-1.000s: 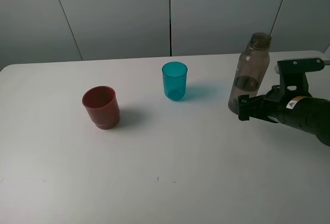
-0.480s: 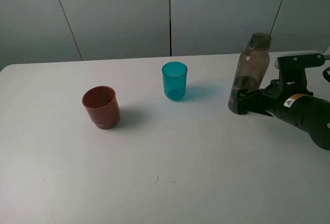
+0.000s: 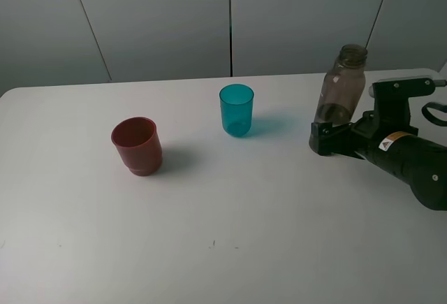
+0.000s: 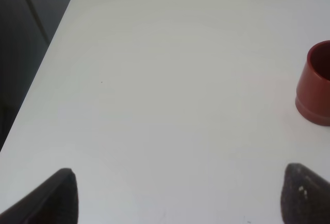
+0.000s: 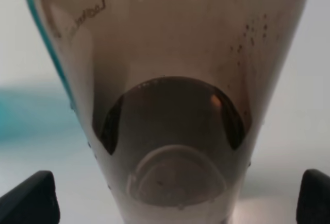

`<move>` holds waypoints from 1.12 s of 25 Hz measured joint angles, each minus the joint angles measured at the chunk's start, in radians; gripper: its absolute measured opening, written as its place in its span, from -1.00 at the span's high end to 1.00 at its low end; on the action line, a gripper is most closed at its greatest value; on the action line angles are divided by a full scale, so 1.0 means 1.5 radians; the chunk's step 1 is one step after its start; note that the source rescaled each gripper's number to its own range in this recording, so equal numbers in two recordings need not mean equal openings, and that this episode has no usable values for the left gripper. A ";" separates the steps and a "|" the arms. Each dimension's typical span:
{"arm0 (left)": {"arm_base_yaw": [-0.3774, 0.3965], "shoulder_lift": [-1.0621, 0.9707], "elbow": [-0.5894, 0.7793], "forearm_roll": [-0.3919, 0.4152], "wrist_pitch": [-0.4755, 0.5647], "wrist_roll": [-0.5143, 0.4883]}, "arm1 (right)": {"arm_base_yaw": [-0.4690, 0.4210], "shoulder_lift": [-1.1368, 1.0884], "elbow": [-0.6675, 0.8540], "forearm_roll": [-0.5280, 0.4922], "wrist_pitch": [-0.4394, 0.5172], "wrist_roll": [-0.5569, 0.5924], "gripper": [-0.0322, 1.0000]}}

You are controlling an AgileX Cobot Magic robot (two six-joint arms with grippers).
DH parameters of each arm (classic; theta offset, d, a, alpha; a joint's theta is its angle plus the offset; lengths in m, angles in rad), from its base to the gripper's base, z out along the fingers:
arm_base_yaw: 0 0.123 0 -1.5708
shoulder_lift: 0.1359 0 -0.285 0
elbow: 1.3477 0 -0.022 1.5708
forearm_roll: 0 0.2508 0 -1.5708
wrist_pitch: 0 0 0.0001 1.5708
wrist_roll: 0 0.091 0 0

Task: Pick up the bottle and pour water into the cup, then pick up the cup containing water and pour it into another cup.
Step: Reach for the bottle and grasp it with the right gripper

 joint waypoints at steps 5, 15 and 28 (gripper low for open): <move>0.000 0.000 0.000 0.000 0.000 0.000 | 0.000 0.016 0.000 0.000 -0.024 0.007 -1.00; 0.000 0.000 0.000 0.000 0.000 0.001 | 0.000 0.033 0.000 -0.008 -0.055 0.024 -1.00; 0.000 0.000 0.000 0.000 0.000 0.001 | 0.000 0.047 -0.021 -0.017 -0.073 0.025 -1.00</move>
